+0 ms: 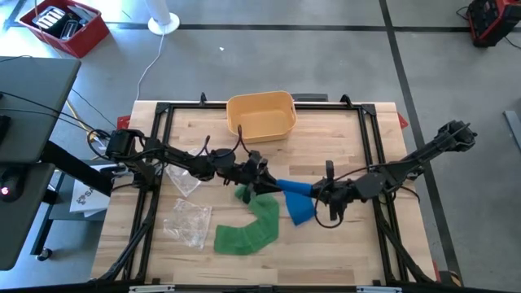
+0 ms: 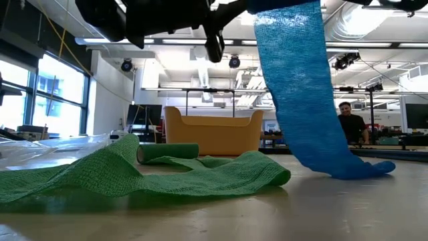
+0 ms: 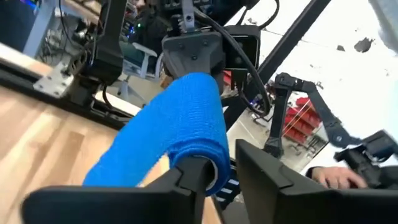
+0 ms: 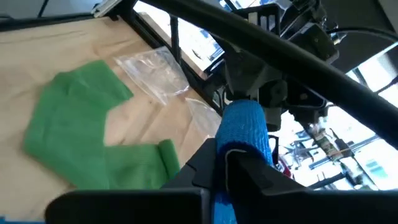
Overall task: Roll bandage
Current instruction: Roll the blue bandage
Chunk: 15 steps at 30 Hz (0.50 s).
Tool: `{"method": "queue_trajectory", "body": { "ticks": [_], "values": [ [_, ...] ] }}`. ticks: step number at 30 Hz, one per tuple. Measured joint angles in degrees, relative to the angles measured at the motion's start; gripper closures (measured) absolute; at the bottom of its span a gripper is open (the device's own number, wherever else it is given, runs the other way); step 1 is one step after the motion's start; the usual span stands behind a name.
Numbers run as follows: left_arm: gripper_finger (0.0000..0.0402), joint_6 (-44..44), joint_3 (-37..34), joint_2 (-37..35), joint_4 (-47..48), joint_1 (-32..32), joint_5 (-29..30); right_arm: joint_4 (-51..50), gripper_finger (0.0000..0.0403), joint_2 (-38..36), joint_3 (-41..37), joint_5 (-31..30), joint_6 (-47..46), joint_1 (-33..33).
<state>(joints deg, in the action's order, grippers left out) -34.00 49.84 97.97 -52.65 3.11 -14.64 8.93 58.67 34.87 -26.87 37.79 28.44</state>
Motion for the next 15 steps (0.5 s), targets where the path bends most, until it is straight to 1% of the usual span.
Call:
{"method": "queue_trajectory", "body": {
  "ticks": [3, 4, 8, 11, 13, 15],
  "values": [
    [0.0379, 5.67, 0.0, 0.0, -0.23, 0.12, 0.53, -0.07, 0.0367, 0.0, 0.0, 0.06, -6.45, 0.01],
    [0.0388, 7.38, 0.0, 0.0, -0.36, 0.18, 0.61, -0.11, 0.0363, -0.02, 0.0, 0.13, -8.92, 0.04],
    [0.0388, 14.2, 0.0, 0.0, -0.39, 0.63, 1.53, -0.18, 0.0342, -0.17, 0.0, 0.39, -22.85, 0.07],
    [0.0392, 22.58, 0.0, 0.0, -0.32, 1.58, 2.07, -0.16, 0.0325, -0.24, 0.0, 0.26, -35.95, 0.06],
    [0.0395, 28.69, 0.0, 0.0, -0.43, 2.24, 2.85, -0.08, 0.0315, -0.25, 0.0, -1.07, -43.8, -0.21],
    [0.0396, 35.13, 0.0, 0.0, -0.3, 3.04, 3.52, 0.12, 0.031, -0.28, 0.0, -1.78, -49.69, -0.79]
  ]
}}
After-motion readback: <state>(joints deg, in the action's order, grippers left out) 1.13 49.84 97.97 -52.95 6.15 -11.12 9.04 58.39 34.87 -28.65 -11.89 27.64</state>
